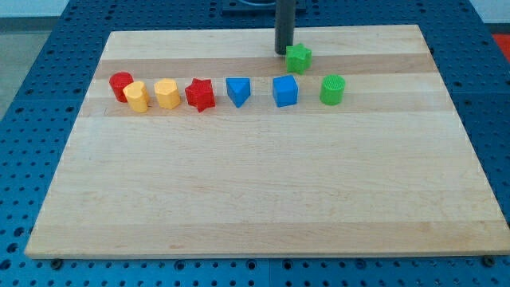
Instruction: Place the green star diagonal to the green circle
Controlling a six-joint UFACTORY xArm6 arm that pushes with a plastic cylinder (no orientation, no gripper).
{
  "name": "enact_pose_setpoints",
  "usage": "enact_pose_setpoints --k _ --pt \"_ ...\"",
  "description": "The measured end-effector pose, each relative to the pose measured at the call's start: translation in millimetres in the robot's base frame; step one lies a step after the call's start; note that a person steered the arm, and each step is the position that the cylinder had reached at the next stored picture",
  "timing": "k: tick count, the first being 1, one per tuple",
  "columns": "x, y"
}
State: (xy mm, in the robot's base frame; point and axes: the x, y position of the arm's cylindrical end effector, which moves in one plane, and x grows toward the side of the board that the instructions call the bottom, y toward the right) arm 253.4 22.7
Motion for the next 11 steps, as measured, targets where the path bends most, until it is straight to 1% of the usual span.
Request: enact_pose_setpoints --k 2,3,4,7,9,10,11 --pt "25 -4" --pt "25 -4" --pt "31 17" --pt "29 106" --pt "5 108" --pt "5 135" --pt "5 145"
